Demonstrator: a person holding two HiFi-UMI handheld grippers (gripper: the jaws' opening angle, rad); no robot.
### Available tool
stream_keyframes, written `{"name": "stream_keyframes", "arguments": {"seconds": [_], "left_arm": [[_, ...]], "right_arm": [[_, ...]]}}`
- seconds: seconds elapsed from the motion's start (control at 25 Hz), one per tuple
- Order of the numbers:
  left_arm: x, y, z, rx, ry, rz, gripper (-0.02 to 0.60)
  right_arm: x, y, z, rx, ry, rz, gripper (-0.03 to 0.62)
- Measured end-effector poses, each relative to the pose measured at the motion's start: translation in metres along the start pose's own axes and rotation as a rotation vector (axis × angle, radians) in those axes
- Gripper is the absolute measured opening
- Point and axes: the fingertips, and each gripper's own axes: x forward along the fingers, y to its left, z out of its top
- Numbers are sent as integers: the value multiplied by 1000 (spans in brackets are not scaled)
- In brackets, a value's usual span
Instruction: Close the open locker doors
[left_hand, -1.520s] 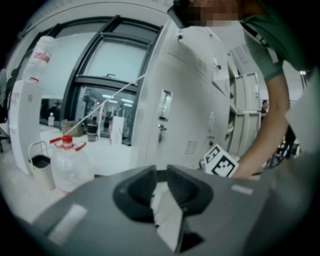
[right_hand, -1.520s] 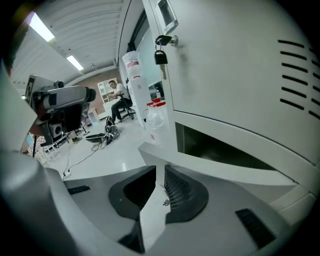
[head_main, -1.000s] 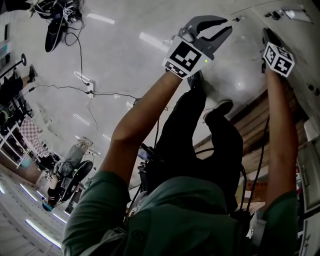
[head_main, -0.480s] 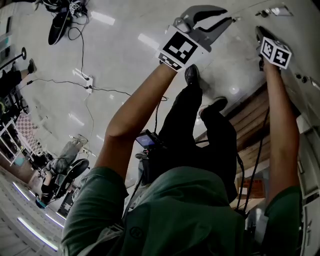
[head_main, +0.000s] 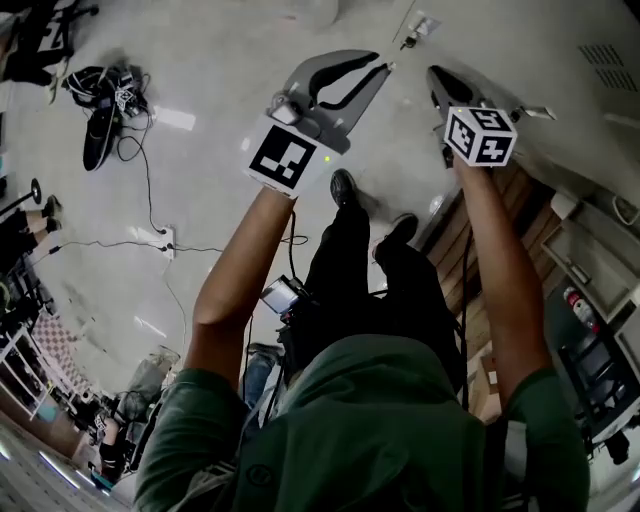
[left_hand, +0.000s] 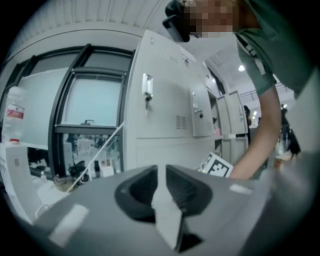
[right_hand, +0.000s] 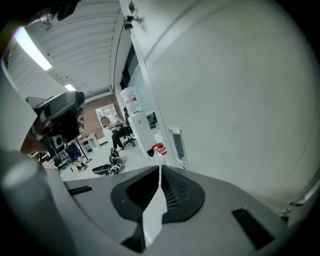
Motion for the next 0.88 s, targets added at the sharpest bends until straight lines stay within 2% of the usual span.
{"name": "stream_keyframes", "arguments": {"seconds": [0.08,0.24,0.36,0.52,0.68,0.88], "left_arm": [[0,-10,33,-19,-19,-7,48],[1,-32,103,-13,-62,-73,35],[-1,-54,146,-17,-78,-106,22],[6,-91,184,-13,-77,-149,5],[17,-139,219,10,-97,-246,3],[26,-205,245,28,-95,-355,3]], "right_arm": [[-37,13,32,-26,-61,10,14],[-120,40,104,-103,-208,-8,8],[-177,59,139,-143,-288,-10,8],[-241,69,165,-164,-374,-10,8],[-309,71,182,-198,-440,-47,6],[-389,74,183,-279,-462,-101,6]]}}
